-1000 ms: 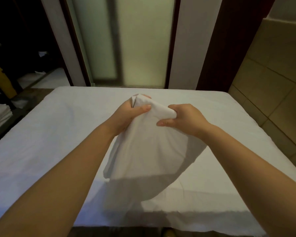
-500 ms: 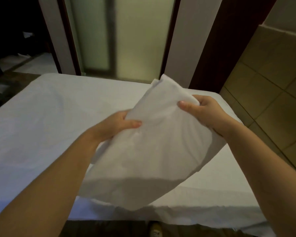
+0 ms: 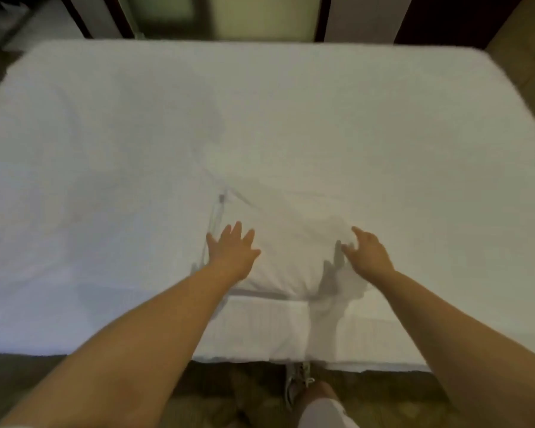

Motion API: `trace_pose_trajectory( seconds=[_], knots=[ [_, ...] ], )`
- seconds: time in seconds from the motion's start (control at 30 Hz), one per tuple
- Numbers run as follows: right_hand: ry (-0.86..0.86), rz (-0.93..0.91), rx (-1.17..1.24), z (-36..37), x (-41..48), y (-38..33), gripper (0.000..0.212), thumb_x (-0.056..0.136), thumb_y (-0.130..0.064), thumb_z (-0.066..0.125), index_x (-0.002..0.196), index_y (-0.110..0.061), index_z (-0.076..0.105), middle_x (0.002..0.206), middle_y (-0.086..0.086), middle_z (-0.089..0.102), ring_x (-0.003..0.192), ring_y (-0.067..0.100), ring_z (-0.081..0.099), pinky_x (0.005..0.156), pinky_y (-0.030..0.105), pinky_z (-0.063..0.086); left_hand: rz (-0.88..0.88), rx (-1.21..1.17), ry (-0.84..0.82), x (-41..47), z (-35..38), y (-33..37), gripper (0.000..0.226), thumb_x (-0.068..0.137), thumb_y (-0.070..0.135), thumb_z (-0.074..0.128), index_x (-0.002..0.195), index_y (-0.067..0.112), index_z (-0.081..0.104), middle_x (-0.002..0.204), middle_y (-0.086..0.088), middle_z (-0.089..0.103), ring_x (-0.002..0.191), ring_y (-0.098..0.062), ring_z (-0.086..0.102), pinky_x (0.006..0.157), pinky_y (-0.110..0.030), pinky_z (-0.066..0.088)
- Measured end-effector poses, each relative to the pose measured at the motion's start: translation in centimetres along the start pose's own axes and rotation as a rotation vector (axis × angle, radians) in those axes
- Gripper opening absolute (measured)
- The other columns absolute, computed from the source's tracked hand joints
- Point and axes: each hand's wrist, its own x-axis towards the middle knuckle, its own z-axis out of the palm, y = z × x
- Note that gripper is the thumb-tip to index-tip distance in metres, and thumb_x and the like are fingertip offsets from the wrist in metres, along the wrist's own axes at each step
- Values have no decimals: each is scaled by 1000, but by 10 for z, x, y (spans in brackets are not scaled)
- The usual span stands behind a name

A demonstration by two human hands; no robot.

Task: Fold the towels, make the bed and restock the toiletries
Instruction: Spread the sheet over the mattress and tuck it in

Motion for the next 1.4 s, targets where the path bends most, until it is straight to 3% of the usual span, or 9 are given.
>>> trace_pose_trajectory(
  seconds=[0.13,0.27,0.43,0.57,0.67,0.77,0.93,1.23,1.4],
  knots=[
    [6,-256,-340,63,15,-15,50,97,-44,38,144,-30,30,153,2,25,140,25,23,112,51,18,4,-46,70,26,53,6,58,101,50,18,152,29,2,160,-3,-11,147,-22,-6,115,-54,2],
    [37,-376,-327,88,39,-44,46,100,-39,32,145,-32,29,156,0,21,143,24,17,114,50,12,-12,-106,231,63,52,26,57,99,52,19,151,36,2,160,-1,-10,147,-23,-7,114,-54,3],
    [265,-41,-152,77,81,-16,53,92,-38,44,140,-17,38,149,15,32,134,35,31,109,48,25,-488,-472,235,91,55,1,74,93,59,36,151,23,8,156,-16,15,141,-36,19,110,-56,22],
    [289,220,-11,56,90,-3,56,89,-45,48,137,-17,36,139,18,36,123,40,37,101,50,30,-538,-702,344,82,57,-11,70,92,53,47,143,9,28,134,-21,47,119,-39,47,97,-46,40],
    [210,398,140,46,91,-2,62,90,-52,48,143,-26,28,139,19,37,124,41,38,102,50,30,-610,-840,226,82,51,-31,60,95,52,42,131,5,45,130,-20,54,118,-36,50,97,-40,38],
    [237,389,422,35,89,6,61,92,-42,52,144,-17,30,134,18,50,119,37,49,96,39,38,-525,-892,209,79,44,-42,50,98,47,40,124,6,52,128,-17,56,118,-35,51,95,-37,38],
    [384,228,560,26,89,13,37,95,-34,49,126,-13,48,103,5,55,91,22,51,80,31,39,-528,-895,453,63,63,-46,34,100,35,40,78,10,43,84,-18,58,86,-36,57,68,-33,32],
    [240,296,433,44,101,32,55,89,-46,55,133,-13,45,128,9,52,113,30,53,95,40,43,-743,-754,350,92,79,-45,55,92,53,47,126,9,46,126,-22,50,116,-40,47,93,-48,40],
    [-101,319,632,34,84,42,59,86,-45,64,132,-11,49,126,10,59,108,31,57,96,42,45,-682,-1101,77,79,69,-55,72,86,58,55,131,3,46,129,-18,54,115,-33,52,99,-38,39]
  ],
)
